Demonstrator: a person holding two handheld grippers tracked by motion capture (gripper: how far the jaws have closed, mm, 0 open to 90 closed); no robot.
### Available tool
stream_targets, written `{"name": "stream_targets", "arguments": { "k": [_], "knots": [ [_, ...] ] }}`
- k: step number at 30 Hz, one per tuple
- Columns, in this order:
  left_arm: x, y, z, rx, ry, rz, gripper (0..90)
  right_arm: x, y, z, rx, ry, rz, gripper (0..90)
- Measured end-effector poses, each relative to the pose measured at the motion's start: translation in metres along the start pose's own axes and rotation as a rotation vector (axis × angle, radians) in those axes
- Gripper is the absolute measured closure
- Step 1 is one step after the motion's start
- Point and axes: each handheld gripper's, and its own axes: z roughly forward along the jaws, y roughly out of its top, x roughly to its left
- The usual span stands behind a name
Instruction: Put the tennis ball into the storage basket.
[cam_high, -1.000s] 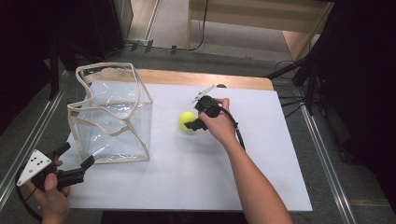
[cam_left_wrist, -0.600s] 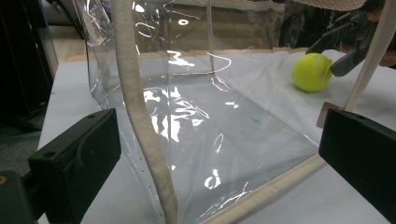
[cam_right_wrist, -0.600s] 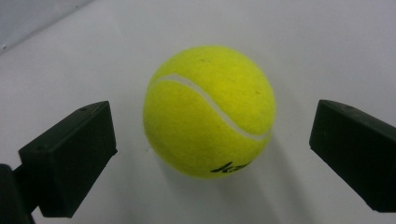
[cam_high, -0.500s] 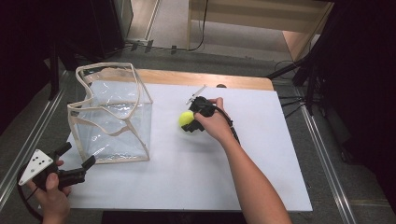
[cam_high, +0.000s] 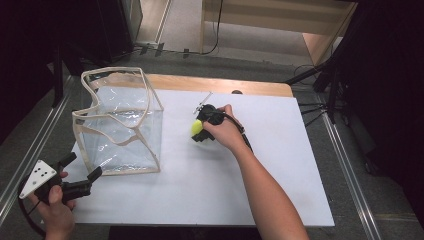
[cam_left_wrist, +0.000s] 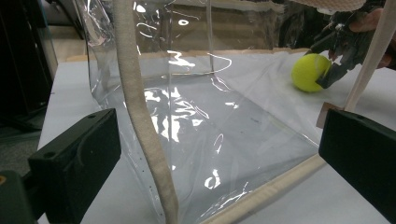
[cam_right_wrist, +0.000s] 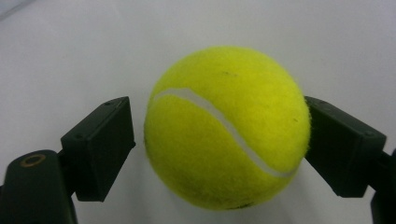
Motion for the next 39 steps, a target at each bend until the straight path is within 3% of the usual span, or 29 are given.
{"name": "stream_targets", "arguments": {
  "k": [4,8,23,27,39],
  "knots": [
    [0.0,0.0,0.0,0.0,0.001,0.0,0.0,0.001,0.003,0.003,0.008,-0.001,-0.01,13.2],
    [0.0,0.0,0.0,-0.003,-0.001,0.0,0.0,-0.001,0.004,0.002,0.02,-0.016,-0.013,22.9],
    [0.0,0.001,-0.001,-0.009,-0.004,0.002,0.0,0.002,0.006,0.006,0.036,-0.034,0.019,23.8],
    [0.001,0.001,-0.001,-0.01,-0.007,0.001,0.0,0.003,0.009,0.005,0.051,-0.044,-0.006,24.2],
    [0.001,0.0,0.0,-0.01,-0.009,-0.003,0.0,0.003,0.011,-0.006,0.033,0.004,-0.02,24.3]
  ]
}}
